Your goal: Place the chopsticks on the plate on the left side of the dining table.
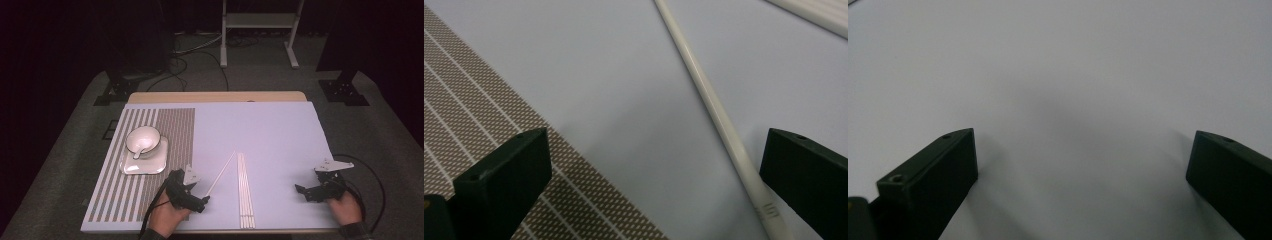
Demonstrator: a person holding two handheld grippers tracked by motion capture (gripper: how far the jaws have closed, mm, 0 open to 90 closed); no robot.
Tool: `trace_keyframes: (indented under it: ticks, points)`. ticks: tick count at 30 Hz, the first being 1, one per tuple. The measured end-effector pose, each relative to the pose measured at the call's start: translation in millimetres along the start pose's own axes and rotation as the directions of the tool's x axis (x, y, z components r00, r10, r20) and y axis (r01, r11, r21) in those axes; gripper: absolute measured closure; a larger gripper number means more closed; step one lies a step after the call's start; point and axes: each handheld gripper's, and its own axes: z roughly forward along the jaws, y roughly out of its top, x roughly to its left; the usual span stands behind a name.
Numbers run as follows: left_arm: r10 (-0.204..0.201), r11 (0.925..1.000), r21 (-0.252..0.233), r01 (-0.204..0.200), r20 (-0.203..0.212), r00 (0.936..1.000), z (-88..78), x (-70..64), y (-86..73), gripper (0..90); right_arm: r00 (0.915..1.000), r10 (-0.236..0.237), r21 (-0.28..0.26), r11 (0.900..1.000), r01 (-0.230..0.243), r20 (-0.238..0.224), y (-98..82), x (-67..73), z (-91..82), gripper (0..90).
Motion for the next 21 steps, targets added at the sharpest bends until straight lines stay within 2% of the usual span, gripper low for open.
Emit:
trace_keyframes:
  ticks: [21]
  points:
    - [-0.029, 0.9995, 0.006, 0.030, -0.027, 0.9992, -3.5, 19.4, -5.3, 0.0, 1.0000, 0.001, 0.000, 1.000, -0.001, 0.000, 0.0, 0.0, 0.0, 0.0]
